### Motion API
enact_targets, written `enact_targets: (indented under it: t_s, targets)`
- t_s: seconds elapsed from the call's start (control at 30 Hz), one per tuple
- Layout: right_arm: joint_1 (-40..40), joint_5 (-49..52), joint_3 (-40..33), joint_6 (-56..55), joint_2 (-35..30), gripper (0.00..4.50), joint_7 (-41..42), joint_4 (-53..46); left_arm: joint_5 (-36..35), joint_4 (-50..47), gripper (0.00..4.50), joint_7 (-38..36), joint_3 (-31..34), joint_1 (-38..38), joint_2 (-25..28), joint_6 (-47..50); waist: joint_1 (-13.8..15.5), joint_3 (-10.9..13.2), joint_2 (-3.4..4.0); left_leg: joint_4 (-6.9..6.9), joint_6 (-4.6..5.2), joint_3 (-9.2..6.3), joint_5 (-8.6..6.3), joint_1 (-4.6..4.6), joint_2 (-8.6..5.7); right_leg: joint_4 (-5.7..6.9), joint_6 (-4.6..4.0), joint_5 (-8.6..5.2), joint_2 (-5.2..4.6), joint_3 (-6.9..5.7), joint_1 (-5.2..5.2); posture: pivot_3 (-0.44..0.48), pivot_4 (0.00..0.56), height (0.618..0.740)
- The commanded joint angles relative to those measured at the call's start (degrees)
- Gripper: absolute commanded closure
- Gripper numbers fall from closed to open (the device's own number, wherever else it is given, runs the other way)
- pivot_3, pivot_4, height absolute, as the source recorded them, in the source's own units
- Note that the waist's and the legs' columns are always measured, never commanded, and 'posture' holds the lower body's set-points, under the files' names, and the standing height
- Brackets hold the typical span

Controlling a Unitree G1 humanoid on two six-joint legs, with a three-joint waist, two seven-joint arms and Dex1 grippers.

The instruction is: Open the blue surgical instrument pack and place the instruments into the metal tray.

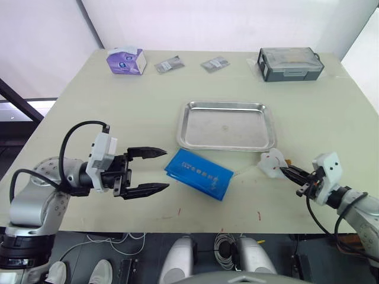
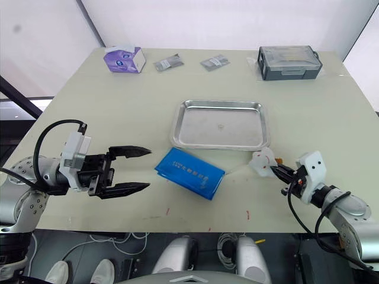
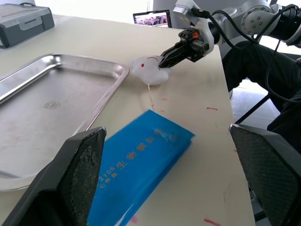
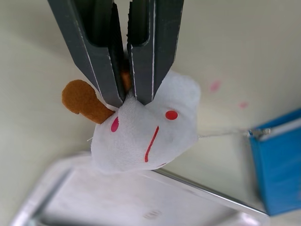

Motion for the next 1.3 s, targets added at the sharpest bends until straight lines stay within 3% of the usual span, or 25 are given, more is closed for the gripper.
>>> enact_targets:
  t_s: [0.03,0.2,0.23,0.3,0.57,0.8,0.97,1.0,1.03,1.1,1.2,1.23,1.3]
  targets:
    - [-1.0,-1.1,-1.9,-2.0,-1.3,3.66,0.2,0.9,-1.0,-2.0,0.00,0.4,0.3,-1.2,0.1,0.2,0.0,0.0,0.01,0.00,0.00,0.01,0.00,0.01,0.00,0.00,0.00,0.00,0.02,0.00,0.00,0.000,0.150,0.740]
    - [1.3,0.3,-4.2,-1.7,-2.8,1.54,2.1,-0.1,-1.1,-2.0,0.00,0.7,0.3,-1.2,0.2,0.6,0.0,0.0,0.02,0.00,0.00,0.01,0.00,-0.01,-0.01,0.00,0.00,0.00,0.05,0.02,0.00,0.000,0.150,0.740]
    - [2.2,1.3,-4.9,-1.1,-3.4,0.89,3.1,-0.7,-1.1,-2.1,0.00,0.8,0.3,-1.2,0.2,0.6,0.1,0.0,0.03,0.00,0.00,0.01,0.00,-0.01,0.00,0.00,0.00,0.00,0.04,0.02,0.00,0.000,0.150,0.740]
    - [4.0,3.4,-6.6,-0.3,-4.9,0.02,5.6,-2.0,-1.1,-1.9,0.00,0.7,0.6,-0.9,0.5,0.8,0.2,0.0,0.01,0.01,0.00,0.01,0.00,-0.03,0.00,-0.02,0.00,0.00,0.00,0.00,0.00,0.000,0.150,0.740]
    - [7.9,11.7,-11.6,1.5,-8.9,0.02,12.6,-9.0,1.5,3.3,0.00,0.0,2.3,-1.3,1.7,-1.5,-0.1,0.1,0.05,0.02,0.00,0.02,0.00,0.02,0.01,0.01,0.00,0.00,0.09,0.06,0.01,0.000,0.150,0.740]
    - [7.0,15.4,-6.6,5.1,-9.7,0.02,12.5,-15.9,4.7,13.0,0.00,-4.1,2.0,-2.8,4.4,-4.9,0.0,0.1,-0.01,0.03,0.00,0.00,0.00,0.00,0.01,0.00,0.00,0.00,0.12,0.02,0.01,0.000,0.150,0.740]
    - [2.9,12.5,2.0,4.8,-7.4,1.55,9.5,-17.6,6.7,20.8,0.00,-7.5,0.9,-5.9,4.8,-8.1,0.0,0.1,-0.06,0.04,0.00,0.00,0.00,-0.01,0.01,0.00,0.00,0.00,0.12,-0.01,0.00,0.000,0.150,0.740]
    - [2.4,10.4,3.9,3.6,-7.3,2.02,9.2,-17.1,7.2,22.4,0.52,-8.2,0.6,-6.7,4.6,-8.8,0.0,0.2,-0.07,0.04,0.00,0.01,0.00,-0.02,0.01,-0.01,0.00,0.00,0.12,-0.02,-0.01,0.000,0.150,0.740]
    - [2.1,8.8,5.1,2.6,-7.2,2.42,9.1,-16.6,7.6,23.5,0.69,-8.6,0.3,-7.2,4.5,-9.4,0.0,0.2,-0.12,0.03,0.00,0.00,0.00,-0.03,0.01,-0.02,0.00,0.00,0.11,-0.01,-0.01,0.000,0.150,0.740]
    - [1.5,4.2,8.9,-0.5,-7.4,3.25,9.7,-14.8,9.9,27.7,1.50,-9.4,-1.7,-10.0,3.4,-11.8,0.1,0.2,-0.13,0.08,0.00,0.02,0.00,-0.11,-0.02,-0.03,0.00,0.00,0.10,-0.09,-0.04,0.000,0.150,0.740]
    - [-0.2,0.1,12.8,-3.6,-6.8,4.50,10.1,-12.3,12.5,33.8,3.07,-11.0,-4.4,-14.6,1.7,-14.7,0.2,0.2,-0.13,0.18,0.00,0.04,0.00,-0.20,-0.05,-0.01,0.00,0.00,0.09,-0.26,-0.04,0.000,0.150,0.740]
    - [-1.3,-1.2,14.3,-4.3,-6.3,4.50,10.0,-10.9,14.0,36.8,3.32,-11.1,-5.6,-16.8,0.7,-16.4,0.2,0.2,-0.15,0.18,0.00,0.05,0.00,-0.20,-0.05,-0.01,0.00,0.00,0.08,-0.26,-0.04,0.000,0.150,0.740]
    - [-3.3,-3.8,16.9,-6.2,-5.4,4.50,10.2,-8.1,16.7,41.9,4.32,-12.1,-7.9,-20.5,-0.7,-18.8,0.1,0.2,-0.20,0.23,0.00,0.01,0.00,-0.20,-0.08,0.03,-0.01,0.01,0.12,-0.31,-0.03,0.000,0.150,0.740]
